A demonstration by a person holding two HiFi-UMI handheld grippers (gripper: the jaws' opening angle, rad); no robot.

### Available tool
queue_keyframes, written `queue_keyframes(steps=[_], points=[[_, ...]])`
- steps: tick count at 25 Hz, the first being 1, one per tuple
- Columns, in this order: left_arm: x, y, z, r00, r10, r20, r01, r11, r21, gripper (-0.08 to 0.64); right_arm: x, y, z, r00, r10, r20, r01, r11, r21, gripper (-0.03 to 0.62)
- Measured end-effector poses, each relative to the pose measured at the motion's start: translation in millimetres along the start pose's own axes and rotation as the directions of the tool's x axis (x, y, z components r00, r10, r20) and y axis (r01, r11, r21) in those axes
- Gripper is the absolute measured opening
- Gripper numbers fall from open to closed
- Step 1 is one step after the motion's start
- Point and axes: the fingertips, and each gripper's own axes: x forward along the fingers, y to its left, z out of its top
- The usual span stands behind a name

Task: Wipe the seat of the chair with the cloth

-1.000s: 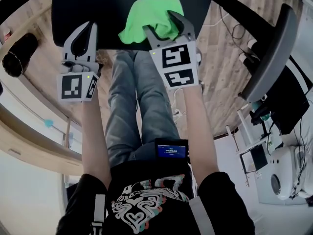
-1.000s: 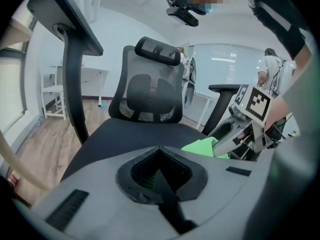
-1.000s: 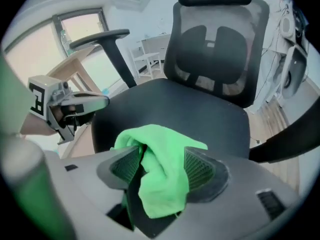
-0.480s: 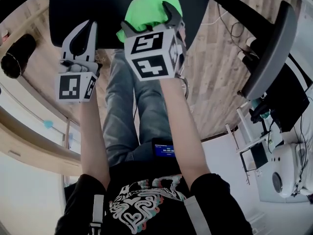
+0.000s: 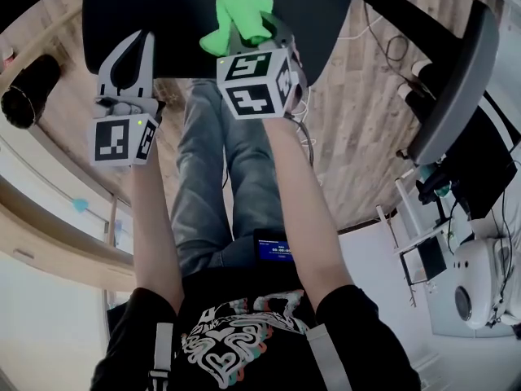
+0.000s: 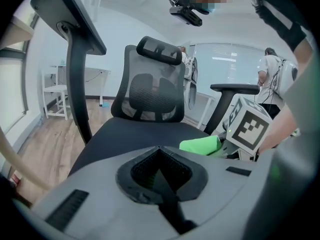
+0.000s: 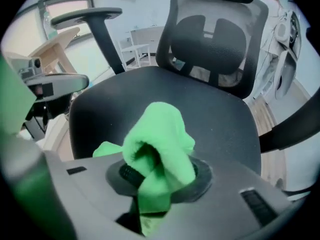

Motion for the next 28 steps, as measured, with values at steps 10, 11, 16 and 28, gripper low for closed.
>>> queue_keyframes(steps=[10,11,16,28], points=[[-8.6,23.8,-11.0,0.997,0.063,-0.041,-0.064,0.998,-0.021,0.002,3.3,4.8,5.9,0.999,0.026,-0.019,-0.026,1.0,0.012,0.101],[-8.7,24.3,-11.7,0.997,0.065,-0.042,-0.066,0.998,-0.022,0.0,4.7,7.5,7.4,1.0,0.028,-0.015,-0.028,1.0,0.013,0.1],[-10.9,28.1,-12.2,0.996,0.08,-0.035,-0.08,0.996,-0.023,0.0,11.4,29.3,17.5,0.999,0.051,0.011,-0.051,0.999,-0.006,0.1],[-15.3,52.8,-27.0,0.985,0.148,-0.092,-0.155,0.985,-0.072,0.0,23.4,75.7,44.4,0.99,0.138,0.016,-0.137,0.989,-0.051,0.1]])
